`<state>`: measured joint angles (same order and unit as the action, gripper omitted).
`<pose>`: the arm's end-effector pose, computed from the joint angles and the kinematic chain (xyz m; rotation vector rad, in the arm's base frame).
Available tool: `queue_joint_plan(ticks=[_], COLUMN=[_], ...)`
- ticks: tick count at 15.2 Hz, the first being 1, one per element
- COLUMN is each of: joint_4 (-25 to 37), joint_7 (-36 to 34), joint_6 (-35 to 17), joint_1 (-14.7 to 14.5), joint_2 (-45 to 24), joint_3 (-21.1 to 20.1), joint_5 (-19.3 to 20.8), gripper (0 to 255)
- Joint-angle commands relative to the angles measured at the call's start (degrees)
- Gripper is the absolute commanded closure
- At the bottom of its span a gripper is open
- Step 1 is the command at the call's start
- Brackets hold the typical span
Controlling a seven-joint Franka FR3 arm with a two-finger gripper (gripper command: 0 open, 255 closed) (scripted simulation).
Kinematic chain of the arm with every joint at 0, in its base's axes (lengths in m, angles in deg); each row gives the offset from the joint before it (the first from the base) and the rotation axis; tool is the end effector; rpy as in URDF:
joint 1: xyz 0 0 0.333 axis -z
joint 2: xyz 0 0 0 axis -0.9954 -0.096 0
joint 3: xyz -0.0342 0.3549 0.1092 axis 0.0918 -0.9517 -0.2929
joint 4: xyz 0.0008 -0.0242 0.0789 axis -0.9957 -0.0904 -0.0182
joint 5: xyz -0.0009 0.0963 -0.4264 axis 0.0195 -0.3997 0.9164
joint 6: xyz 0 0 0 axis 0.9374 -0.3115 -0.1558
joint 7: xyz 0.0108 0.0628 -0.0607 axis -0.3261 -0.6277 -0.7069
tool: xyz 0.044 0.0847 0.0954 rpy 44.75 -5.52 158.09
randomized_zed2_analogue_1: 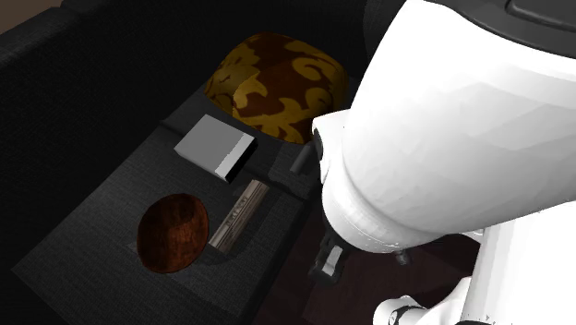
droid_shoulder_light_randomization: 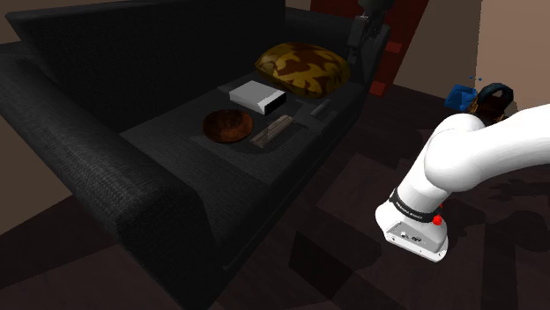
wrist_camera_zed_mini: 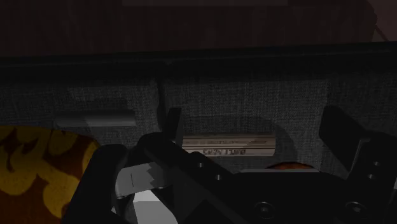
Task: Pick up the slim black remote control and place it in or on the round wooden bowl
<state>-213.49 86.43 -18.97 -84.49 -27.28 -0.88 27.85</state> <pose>0.2998 -0.0072 0.6435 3.1034 0.0265 0.0223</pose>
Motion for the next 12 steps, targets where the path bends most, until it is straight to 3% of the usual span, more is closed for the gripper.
queue_joint_plan(ticks=[1,12], joint_4=[0.00,-12.78], joint_7=[0.00,32.66], joint_6=[0.00,-14.12], joint_1=[0.00,-3.90], joint_2=[0.00,0.70], joint_3=[0.00,17.77], joint_5=[0.00,11.99], gripper=[0,0])
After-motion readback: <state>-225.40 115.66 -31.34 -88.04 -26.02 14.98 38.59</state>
